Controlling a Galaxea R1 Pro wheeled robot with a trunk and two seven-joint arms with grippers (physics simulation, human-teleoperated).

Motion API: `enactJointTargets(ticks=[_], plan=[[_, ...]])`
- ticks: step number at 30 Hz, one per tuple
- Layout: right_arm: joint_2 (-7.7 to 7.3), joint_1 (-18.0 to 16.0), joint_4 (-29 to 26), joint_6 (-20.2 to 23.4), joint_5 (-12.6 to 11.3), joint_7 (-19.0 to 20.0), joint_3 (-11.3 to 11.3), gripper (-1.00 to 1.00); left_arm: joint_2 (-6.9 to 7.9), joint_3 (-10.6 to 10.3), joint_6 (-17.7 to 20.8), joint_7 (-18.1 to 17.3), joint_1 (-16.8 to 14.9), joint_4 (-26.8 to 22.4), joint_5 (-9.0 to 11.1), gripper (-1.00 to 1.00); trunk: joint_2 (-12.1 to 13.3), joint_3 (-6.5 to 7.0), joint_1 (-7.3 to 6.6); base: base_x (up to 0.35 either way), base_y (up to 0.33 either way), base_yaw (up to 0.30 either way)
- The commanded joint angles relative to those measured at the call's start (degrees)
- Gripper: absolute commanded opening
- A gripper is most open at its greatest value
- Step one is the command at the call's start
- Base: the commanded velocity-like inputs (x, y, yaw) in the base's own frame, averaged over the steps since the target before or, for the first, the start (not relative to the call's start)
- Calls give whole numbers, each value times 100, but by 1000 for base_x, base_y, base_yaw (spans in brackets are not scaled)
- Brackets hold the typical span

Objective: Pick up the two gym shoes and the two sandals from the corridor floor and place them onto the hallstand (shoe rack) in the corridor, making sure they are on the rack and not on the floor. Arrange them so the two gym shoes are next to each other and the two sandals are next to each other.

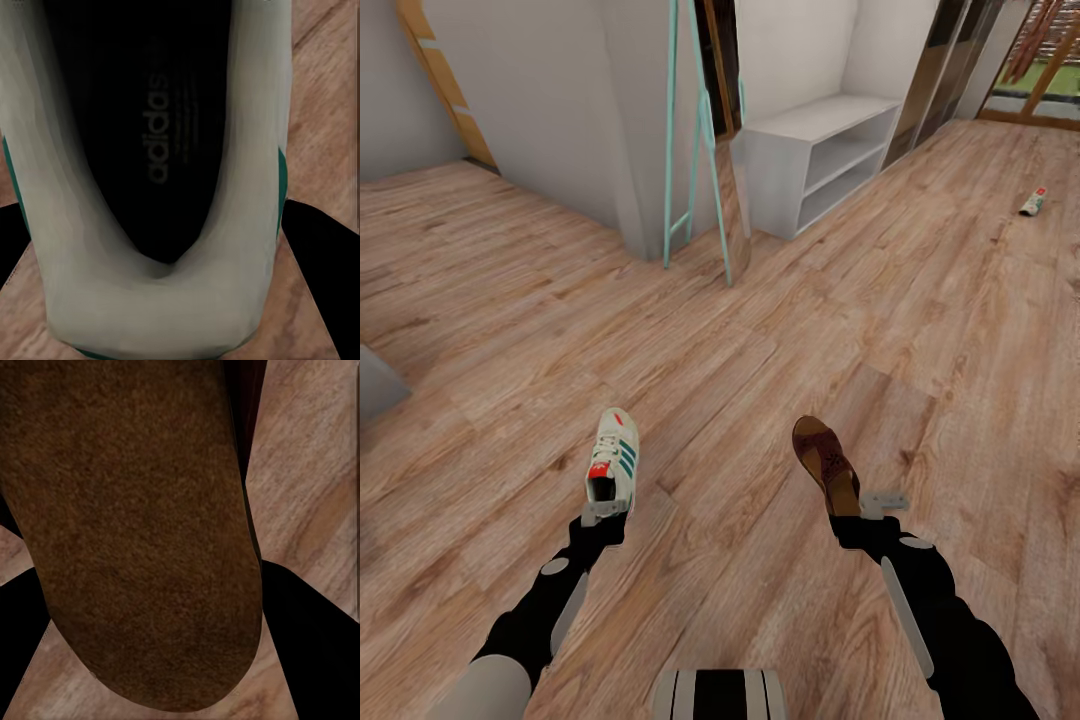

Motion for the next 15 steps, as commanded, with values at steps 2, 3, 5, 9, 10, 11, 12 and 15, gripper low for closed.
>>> enactJointTargets(ticks=[2, 3, 5, 9, 10, 11, 12, 15], plan=[[-1, -2, -6, 28, -6, 0, -1, -100, -3, 20, 274, -29, -1, -85, 26, -100, 2, 60, -6, 0, 0, 0], [-1, -4, -6, 28, -6, 0, -1, -100, -3, 21, 441, -31, -1, -155, 28, -100, 3, 92, -8, 0, 0, 0], [-1, -4, -6, 28, -6, 0, -1, -100, -3, 22, 674, -29, -1, -309, 32, -100, 6, 155, -13, 0, 0, 0], [0, 0, -6, 28, -6, 0, 4, -100, -3, 16, 1186, -27, -1, -633, 35, -100, 11, 281, -24, 0, 0, 0], [3, -1, -6, 28, -6, 0, 6, -100, -3, 15, 1361, -27, -1, -716, 35, -100, 12, 313, -26, 0, 0, 0], [5, -1, -6, 28, -6, 0, 6, -100, -3, 15, 1542, -27, -1, -820, 35, -100, 12, 322, -26, 0, 0, 0], [6, -2, -4, 28, -6, 0, 7, -100, -3, 13, 1718, -27, -1, -945, 35, -100, 12, 332, -26, 0, 0, 0], [7, -4, -4, 28, -1, 0, 7, -100, -8, 4, 2000, -27, 5, -1234, 35, -100, 12, 360, -26, 0, 0, 0]])
